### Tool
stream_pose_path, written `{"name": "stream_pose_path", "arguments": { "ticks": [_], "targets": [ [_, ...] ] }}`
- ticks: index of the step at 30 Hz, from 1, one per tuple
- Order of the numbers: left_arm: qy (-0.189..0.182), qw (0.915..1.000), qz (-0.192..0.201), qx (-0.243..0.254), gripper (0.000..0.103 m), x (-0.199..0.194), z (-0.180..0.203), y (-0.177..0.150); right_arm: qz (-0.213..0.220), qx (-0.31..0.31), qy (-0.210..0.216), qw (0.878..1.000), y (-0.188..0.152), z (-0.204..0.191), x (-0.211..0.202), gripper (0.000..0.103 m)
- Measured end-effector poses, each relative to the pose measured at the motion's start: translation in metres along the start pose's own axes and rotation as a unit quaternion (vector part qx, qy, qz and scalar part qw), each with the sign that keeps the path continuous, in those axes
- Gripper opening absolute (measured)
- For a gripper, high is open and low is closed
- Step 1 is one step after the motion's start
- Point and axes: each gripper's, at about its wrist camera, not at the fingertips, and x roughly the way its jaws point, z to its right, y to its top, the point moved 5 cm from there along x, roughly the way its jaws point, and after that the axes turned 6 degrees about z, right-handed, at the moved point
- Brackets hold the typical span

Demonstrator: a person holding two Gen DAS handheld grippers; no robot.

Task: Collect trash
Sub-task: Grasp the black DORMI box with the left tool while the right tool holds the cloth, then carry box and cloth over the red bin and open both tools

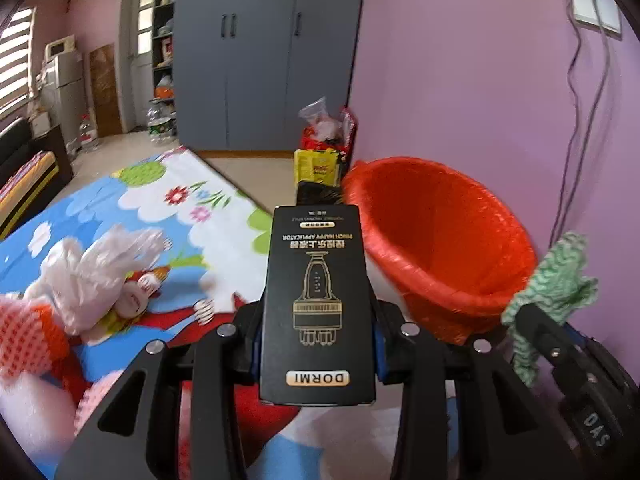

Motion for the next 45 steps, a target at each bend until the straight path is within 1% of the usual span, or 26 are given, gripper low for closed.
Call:
{"name": "stream_pose_path", "arguments": {
  "ticks": [4, 7, 12, 14, 20, 26, 33, 38, 44, 45],
  "targets": [
    [-0.022, 0.9993, 0.011, 0.027, 0.038, 0.003, 0.020, 0.011, 0.009, 0.003, -0.008, 1.000, 0.008, 0.010, 0.003, 0.027],
    [-0.043, 0.9973, 0.016, 0.057, 0.038, 0.007, 0.039, 0.020, 0.017, 0.008, -0.016, 1.000, 0.015, 0.020, 0.006, 0.027],
    [-0.063, 0.9949, 0.020, 0.077, 0.038, 0.019, 0.059, 0.036, 0.028, 0.015, -0.029, 0.999, 0.030, 0.034, 0.015, 0.027],
    [-0.069, 0.9938, 0.022, 0.085, 0.038, 0.024, 0.067, 0.043, 0.032, 0.009, -0.033, 0.999, 0.035, 0.037, 0.018, 0.027],
    [-0.079, 0.9921, 0.028, 0.094, 0.038, 0.039, 0.082, 0.061, 0.042, -0.005, -0.045, 0.998, 0.048, 0.044, 0.031, 0.027],
    [-0.095, 0.9903, 0.018, 0.099, 0.038, 0.066, 0.096, 0.075, 0.043, -0.008, -0.059, 0.997, 0.057, 0.057, 0.051, 0.027],
    [-0.106, 0.9881, 0.012, 0.111, 0.038, 0.096, 0.107, 0.084, 0.038, -0.010, -0.069, 0.997, 0.063, 0.069, 0.079, 0.027],
    [-0.101, 0.9888, -0.003, 0.109, 0.039, 0.119, 0.104, 0.083, 0.034, -0.017, -0.079, 0.996, 0.065, 0.076, 0.096, 0.028],
    [-0.096, 0.9893, -0.006, 0.109, 0.039, 0.133, 0.098, 0.083, 0.034, -0.008, -0.091, 0.995, 0.065, 0.084, 0.104, 0.031],
    [-0.094, 0.9895, -0.006, 0.109, 0.041, 0.134, 0.097, 0.083, 0.034, -0.007, -0.092, 0.995, 0.064, 0.082, 0.104, 0.032]
  ]
}}
